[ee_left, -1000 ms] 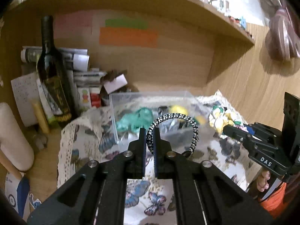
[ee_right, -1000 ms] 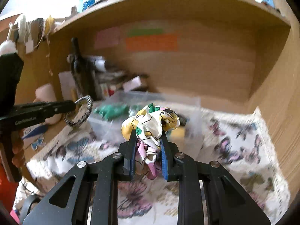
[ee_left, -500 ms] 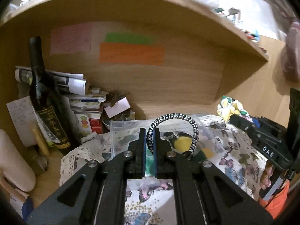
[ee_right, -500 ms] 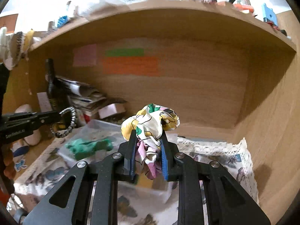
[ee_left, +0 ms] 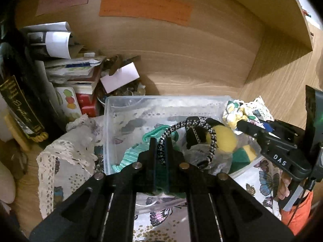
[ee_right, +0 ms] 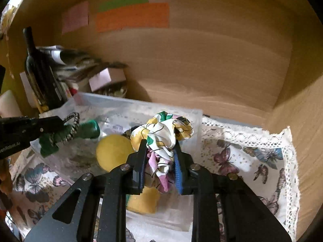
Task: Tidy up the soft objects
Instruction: 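Drop the bracelet into the box with left tool while right tool drops the scrunchie in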
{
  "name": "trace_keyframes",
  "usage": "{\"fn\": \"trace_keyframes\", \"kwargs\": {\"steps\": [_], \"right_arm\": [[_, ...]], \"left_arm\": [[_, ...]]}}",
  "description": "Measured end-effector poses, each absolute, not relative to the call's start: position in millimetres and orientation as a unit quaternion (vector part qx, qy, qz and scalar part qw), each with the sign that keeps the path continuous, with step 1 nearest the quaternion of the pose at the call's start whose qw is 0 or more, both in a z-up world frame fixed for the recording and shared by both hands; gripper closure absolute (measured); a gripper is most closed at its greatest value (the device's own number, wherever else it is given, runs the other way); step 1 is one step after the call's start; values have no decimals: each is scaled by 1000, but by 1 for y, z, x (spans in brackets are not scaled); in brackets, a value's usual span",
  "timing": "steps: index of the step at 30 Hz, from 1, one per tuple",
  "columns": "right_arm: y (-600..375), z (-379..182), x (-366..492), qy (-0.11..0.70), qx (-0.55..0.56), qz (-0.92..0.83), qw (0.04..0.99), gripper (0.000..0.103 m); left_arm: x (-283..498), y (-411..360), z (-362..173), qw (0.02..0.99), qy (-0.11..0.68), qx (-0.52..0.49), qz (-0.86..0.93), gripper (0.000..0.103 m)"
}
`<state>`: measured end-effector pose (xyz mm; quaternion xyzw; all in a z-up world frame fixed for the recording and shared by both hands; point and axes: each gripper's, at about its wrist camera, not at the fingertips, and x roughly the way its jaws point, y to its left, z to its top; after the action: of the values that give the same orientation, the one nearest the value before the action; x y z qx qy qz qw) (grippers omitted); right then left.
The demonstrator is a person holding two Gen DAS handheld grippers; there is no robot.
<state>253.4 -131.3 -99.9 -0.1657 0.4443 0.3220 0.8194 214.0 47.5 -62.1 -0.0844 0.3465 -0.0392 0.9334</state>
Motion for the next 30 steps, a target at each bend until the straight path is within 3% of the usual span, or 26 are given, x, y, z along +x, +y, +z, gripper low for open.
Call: {"fn": "trace_keyframes", "kwargs": {"steps": [2,5,6,10,22,30], "right_arm": [[-130,-102,253,445,-175,320,818,76],[-128,-103,251,447,-183,316,816,53],[-128,-101,249,441,-188,313,820,51],[-128,-92,247,425,-186,307,831,49],[-144,-21,204,350,-154,339,860,33],[-151,19,168,304,-112,369,871,15]], "left_arm": [[212,44,-63,935,344,-79,-38,97],[208,36,-61,937,341,-61,-39,88],[205,34,-59,937,340,-60,-43,86],[199,36,-52,938,336,-75,-44,63],[148,33,-7,958,273,-76,-46,52],[101,21,17,973,218,-68,-36,30]]}}
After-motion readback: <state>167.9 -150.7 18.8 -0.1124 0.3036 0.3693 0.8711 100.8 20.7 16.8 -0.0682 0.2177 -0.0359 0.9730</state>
